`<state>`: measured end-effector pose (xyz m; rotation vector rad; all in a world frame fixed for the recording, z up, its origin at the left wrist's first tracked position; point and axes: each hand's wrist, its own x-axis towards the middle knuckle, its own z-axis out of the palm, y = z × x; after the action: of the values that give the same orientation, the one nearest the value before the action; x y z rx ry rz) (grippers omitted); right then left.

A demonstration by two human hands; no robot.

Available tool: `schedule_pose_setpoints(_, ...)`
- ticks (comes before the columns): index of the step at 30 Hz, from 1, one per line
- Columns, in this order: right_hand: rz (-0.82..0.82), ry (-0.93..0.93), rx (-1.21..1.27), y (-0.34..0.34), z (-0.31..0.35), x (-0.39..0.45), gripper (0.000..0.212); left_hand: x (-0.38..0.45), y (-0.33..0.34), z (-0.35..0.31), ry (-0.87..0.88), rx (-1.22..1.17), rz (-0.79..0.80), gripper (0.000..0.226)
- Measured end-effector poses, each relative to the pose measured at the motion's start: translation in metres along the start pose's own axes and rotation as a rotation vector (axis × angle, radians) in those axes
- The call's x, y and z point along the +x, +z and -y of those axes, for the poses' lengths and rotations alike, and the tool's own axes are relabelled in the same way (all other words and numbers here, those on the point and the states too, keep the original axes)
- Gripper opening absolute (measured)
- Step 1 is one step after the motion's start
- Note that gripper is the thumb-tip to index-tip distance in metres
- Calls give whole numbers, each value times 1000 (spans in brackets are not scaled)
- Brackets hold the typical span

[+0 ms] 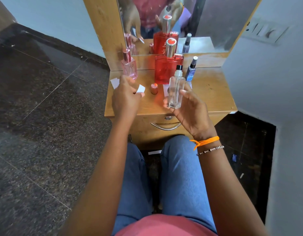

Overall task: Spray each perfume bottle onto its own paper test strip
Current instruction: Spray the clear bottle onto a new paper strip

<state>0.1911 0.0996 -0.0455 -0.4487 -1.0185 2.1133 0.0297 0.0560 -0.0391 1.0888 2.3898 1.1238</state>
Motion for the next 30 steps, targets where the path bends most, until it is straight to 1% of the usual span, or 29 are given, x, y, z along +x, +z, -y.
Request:
schedule_pose_setpoints(2,-18,38,108,-2,-2,0,49,-6,-10,-2,1,-62,1,22)
schedule_pose_setpoints(3,-16,49,117,-3,-3,0,52,-8,-12,-3,-5,-100,8,18)
schedule_pose_setpoints(6,10,41,88,-5,-4,-1,45,-16,-15,-7,-40,-232,60,15)
schedule_pose_setpoints(9,7,5,106,-5,-3,-5,43,-22,-10,-9,-40,-335,141,16)
schedule_pose_setpoints(12,25,-7,143,-7,0,-8,37,-27,-5,-12,-42,-428,197,4)
schedule_pose_setpoints(15,29,-28,205,-10,3,-8,38,-30,0,-17,-45,-474,230,8)
schedule_pose_setpoints(18,11,-32,204,-13,6,-10,38,-34,2,-25,-48,-501,258,17)
schedule_pose_setpoints(21,8,-14,193,-15,11,-13,36,-35,5,-29,-72,-466,318,21)
schedule_pose_setpoints(22,-12,-29,147,-14,12,-14,32,-36,6,-30,-74,-458,342,20)
schedule_pose_setpoints(24,-110,-97,-72,-17,14,-16,24,-37,6,-34,-64,-477,374,19)
schedule_pose_setpoints(27,-244,-241,-637,-23,17,-18,49,-37,6,-41,-73,-538,410,21)
schedule_pose_setpoints(29,-262,-335,-1024,-28,18,-18,55,-36,8,-44,-83,-553,463,27)
schedule_pose_setpoints(30,-262,-373,-1158,-30,18,-18,56,-36,10,-46,-84,-548,488,30)
